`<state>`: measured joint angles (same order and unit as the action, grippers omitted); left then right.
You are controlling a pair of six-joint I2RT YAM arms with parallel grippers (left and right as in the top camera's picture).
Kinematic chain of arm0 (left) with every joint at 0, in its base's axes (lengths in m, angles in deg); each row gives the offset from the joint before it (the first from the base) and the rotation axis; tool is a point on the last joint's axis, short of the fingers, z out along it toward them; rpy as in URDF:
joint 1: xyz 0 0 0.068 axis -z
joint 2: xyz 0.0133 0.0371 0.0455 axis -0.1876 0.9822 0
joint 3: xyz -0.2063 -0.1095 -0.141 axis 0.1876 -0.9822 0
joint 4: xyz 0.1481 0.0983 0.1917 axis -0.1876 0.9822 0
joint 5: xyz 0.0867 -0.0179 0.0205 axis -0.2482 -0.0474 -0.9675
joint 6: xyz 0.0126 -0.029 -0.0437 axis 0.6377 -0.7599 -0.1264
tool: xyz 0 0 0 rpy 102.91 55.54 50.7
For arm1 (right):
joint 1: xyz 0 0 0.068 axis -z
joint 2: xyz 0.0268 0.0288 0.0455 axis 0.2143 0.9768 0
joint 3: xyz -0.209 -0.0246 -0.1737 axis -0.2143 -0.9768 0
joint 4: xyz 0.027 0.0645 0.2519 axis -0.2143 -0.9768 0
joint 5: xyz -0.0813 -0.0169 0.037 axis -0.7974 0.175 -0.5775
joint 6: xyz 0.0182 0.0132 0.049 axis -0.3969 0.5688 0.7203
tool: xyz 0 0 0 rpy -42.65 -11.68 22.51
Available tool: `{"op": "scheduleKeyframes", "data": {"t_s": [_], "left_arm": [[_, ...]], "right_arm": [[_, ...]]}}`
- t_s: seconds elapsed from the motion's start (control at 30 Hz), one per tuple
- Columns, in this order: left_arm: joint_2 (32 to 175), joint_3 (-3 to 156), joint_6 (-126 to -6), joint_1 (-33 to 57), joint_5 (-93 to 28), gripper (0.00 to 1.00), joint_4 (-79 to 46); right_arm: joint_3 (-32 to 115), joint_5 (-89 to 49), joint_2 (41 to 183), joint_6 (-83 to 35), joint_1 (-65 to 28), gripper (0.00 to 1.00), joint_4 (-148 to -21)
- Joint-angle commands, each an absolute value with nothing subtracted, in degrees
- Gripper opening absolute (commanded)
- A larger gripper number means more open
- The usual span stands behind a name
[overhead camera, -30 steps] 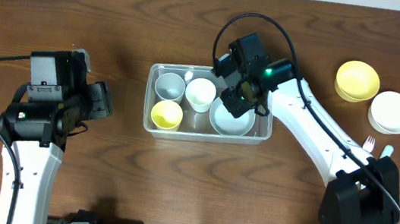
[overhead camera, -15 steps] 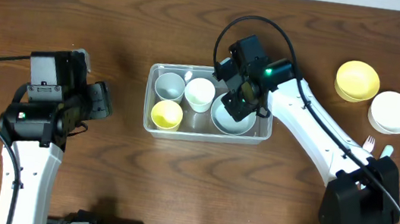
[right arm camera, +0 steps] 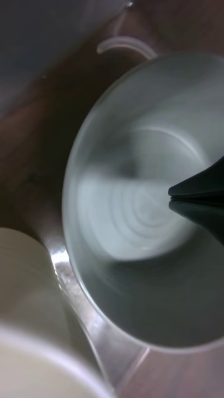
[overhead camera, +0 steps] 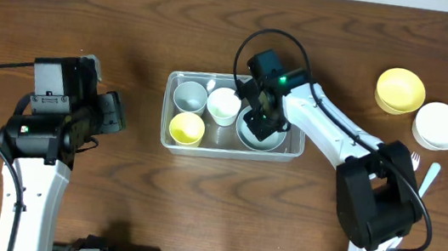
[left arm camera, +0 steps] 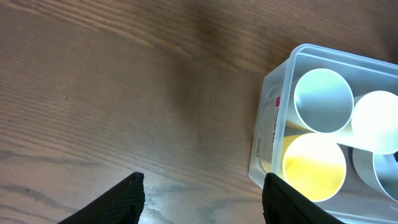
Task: Pack container
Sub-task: 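Lower the grey bowl into the container's right side and release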
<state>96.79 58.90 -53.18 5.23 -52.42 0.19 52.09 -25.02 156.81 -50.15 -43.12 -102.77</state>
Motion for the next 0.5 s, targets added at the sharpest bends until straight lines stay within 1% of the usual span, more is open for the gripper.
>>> {"op": "scheduleKeyframes", "data": {"t_s": [0.0, 0.17, 0.33, 0.47], "left_arm": [[97.01, 58.92, -53.5, 5.03, -52.03, 0.61, 0.09], [97.01, 58.92, -53.48, 5.03, -52.03, 0.61, 0.11], [97.01, 58.92, -53.48, 5.03, -52.03, 0.61, 0.11], [97.01, 58.92, -53.5, 5.03, -52.03, 0.61, 0.11]], "right_arm": [[51.93, -27.47, 156.88, -47.86, -42.88, 0.01, -101.24], [51.93, -35.05, 156.88, -43.88, -42.48, 0.01, -99.6], [51.93, -38.81, 156.88, -41.17, -41.59, 0.01, -99.29], [51.93, -39.25, 156.88, -40.05, -41.24, 0.01, -98.7]]}}
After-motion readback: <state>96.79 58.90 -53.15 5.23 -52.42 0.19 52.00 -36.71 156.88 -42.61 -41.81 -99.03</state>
